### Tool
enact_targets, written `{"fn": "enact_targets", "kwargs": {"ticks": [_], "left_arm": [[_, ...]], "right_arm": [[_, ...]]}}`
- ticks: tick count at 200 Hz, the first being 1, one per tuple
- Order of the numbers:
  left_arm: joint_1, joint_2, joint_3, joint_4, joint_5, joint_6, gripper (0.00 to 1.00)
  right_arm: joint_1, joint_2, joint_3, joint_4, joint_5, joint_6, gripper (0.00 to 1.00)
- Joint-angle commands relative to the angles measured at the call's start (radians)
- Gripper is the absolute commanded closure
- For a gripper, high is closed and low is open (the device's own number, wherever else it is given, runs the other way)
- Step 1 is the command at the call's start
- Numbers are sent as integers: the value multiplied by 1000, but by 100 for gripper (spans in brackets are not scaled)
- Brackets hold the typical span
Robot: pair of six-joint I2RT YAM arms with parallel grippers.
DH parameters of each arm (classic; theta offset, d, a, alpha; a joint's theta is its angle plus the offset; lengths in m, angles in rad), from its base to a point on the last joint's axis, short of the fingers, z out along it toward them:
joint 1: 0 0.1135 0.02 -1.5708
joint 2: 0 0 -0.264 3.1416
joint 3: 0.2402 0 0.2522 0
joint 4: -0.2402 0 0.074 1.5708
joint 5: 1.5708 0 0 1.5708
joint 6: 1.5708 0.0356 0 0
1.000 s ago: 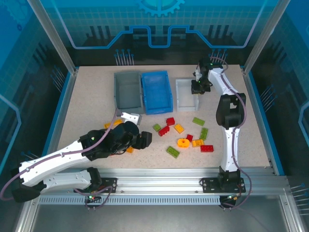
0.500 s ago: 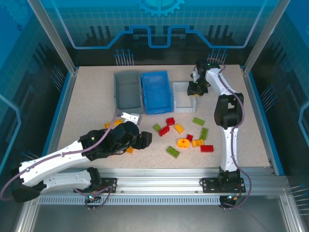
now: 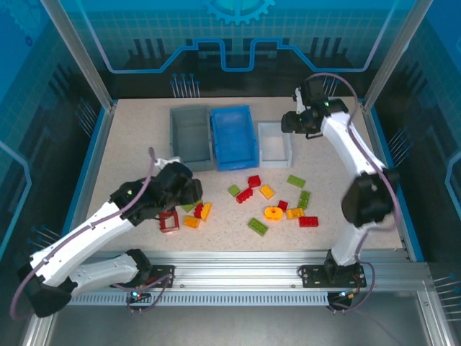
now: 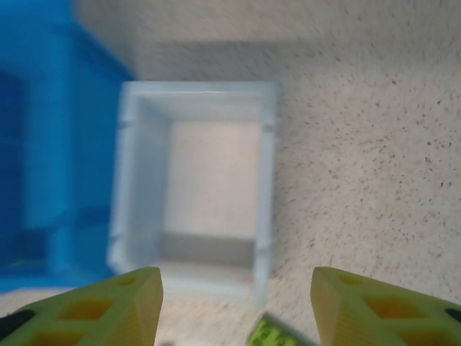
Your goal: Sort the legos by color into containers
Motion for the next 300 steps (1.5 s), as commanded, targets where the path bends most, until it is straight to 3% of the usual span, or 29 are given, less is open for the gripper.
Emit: {"fn": "enact_targets", "kwargs": {"ticks": [1, 24, 49, 71, 97, 134, 181, 217, 244, 271, 300], "left_arm": [[182, 14, -72, -48, 114, -6, 33], [355, 66, -137, 21, 152, 51, 34], [489, 156, -195, 120, 205, 99, 36], [554, 244, -233, 219, 218, 118, 40], [613, 364, -264, 315, 218, 124, 50], [642, 472, -268, 431, 234, 167, 59], [640, 435, -280, 389, 163, 181, 99], [629, 272, -221, 238, 94, 215, 100], [542, 195, -55, 96, 59, 259, 100], [463, 305, 185, 21, 50, 315, 100], [452, 520, 422, 25, 56, 382, 100]], "right_arm": [[177, -220, -236, 301, -25, 13, 41], [424, -350, -453, 488, -40, 12, 39], [651, -368, -566, 579, -17, 78, 37], [789, -347, -619, 643, 11, 132, 36], [869, -305, -623, 662, 24, 171, 36], [883, -286, -614, 675, 11, 176, 35], [883, -275, -603, 656, 6, 163, 35], [868, -291, -617, 663, 38, 190, 36], [837, -343, -643, 699, 97, 223, 37], [775, -352, -631, 734, 137, 239, 36], [704, -336, -586, 783, 160, 243, 36]]}}
